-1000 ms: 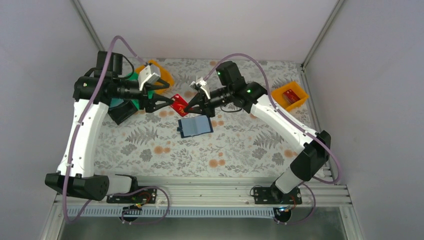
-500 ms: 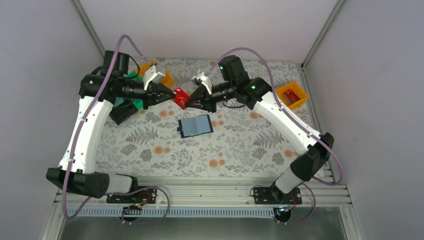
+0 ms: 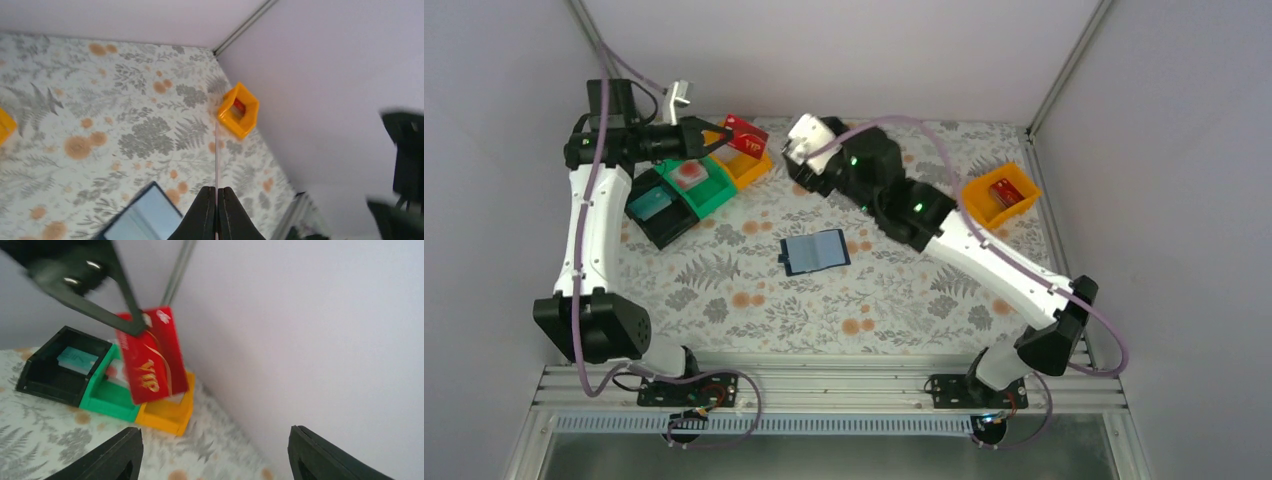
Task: Take the credit cards out of the card holder
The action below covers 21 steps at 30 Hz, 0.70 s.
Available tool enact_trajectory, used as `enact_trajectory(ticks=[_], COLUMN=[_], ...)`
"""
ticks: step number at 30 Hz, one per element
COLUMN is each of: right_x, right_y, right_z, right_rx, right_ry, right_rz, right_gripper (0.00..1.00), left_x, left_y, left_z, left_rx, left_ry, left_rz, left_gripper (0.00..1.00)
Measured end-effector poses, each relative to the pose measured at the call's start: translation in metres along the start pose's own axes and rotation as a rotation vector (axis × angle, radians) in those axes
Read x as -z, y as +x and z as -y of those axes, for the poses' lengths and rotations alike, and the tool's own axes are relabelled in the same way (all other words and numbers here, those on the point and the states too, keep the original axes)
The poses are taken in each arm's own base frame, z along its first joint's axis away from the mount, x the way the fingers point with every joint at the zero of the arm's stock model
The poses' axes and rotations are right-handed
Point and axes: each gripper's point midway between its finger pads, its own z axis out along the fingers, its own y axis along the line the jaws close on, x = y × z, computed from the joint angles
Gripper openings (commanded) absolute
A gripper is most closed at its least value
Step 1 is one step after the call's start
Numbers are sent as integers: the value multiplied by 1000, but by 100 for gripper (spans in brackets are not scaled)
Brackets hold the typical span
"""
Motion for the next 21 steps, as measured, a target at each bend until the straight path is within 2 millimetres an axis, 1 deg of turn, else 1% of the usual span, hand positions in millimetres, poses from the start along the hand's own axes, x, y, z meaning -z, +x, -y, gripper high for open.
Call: enact_trajectory(ticks=[2,4,6,8,11,13,15,17,18,21], right_x=[0,-2,-9,-21,-49,-67,-79,-85,-86,-83], right_y=[-15,-21,-28,-32,-27,-15,-2,6,5,-3], right_z=[-22,-41,-53,-57,-64,-73,-82,-88,-89,-82], right_rx=[114,221,329,410,535,612,675,726,744,780], right_ry=[16,28,59,104,161,170,159,149,152,201], right_rz=[74,124,169,192,179,150,120,104,103,113], right_gripper=[73,73,73,69,69,69,69,68,68,64], left_x=[3,0,-5,-7,-4,-3,-3,-4,-4,-7], left_y=[-2,2,4,1,-5,-7,-8,-9,-9,-8], left_z=[-16,-24,-25,-21,-11,-7,-6,-7,-7,-9], left_rx=[149,262,339,383,409,421,435,448,455,469], left_ry=[37,81,121,161,209,231,241,248,252,261], left_rz=[25,20,6,-2,-2,-4,-7,-10,-13,-22], left_gripper=[2,2,2,2,2,2,3,2,2,2])
